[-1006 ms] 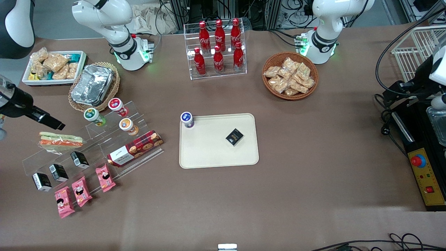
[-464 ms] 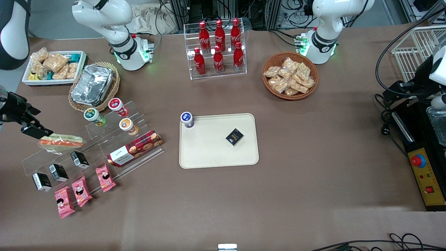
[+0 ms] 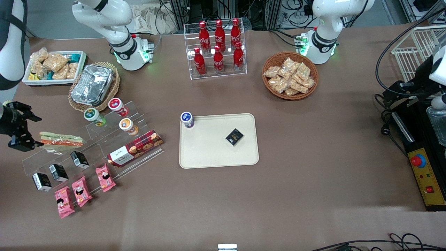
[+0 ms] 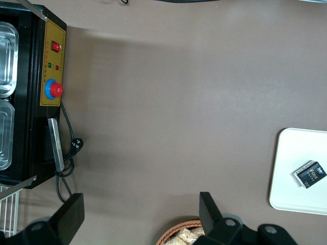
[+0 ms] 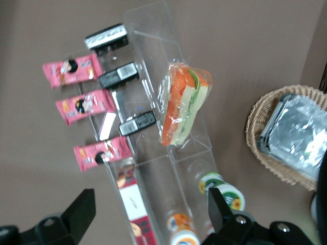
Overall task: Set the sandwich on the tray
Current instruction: 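Move the right gripper toward the wrapped sandwich on the acrylic rack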
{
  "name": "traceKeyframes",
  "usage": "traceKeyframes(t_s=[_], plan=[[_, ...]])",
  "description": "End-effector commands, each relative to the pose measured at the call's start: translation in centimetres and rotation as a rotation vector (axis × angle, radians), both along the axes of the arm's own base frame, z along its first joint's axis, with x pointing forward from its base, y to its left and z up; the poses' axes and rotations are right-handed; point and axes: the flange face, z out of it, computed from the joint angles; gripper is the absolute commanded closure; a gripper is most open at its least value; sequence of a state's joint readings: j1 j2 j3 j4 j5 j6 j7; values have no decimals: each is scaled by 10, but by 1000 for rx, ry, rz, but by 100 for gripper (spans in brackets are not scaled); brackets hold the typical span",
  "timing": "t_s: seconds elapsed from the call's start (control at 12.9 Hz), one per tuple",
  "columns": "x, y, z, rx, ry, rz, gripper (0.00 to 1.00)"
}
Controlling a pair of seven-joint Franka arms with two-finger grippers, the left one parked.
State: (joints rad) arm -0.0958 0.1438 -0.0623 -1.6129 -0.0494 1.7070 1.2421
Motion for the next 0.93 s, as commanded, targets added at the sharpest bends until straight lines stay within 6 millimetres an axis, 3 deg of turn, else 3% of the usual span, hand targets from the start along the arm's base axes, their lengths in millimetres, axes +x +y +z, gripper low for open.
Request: traceKeyframes(t_s=[0.0,0.15,0.39,0.7,0.85], plan=[[11,-16,-19,-40,2,-100,2],[13,-39,-40,-40,37,-171,2],[14,-56,-67,-42,80,-234,2],[8,-75,-91,-39,121,-262,2],[6,-74,-98,-37,124,-257,2]])
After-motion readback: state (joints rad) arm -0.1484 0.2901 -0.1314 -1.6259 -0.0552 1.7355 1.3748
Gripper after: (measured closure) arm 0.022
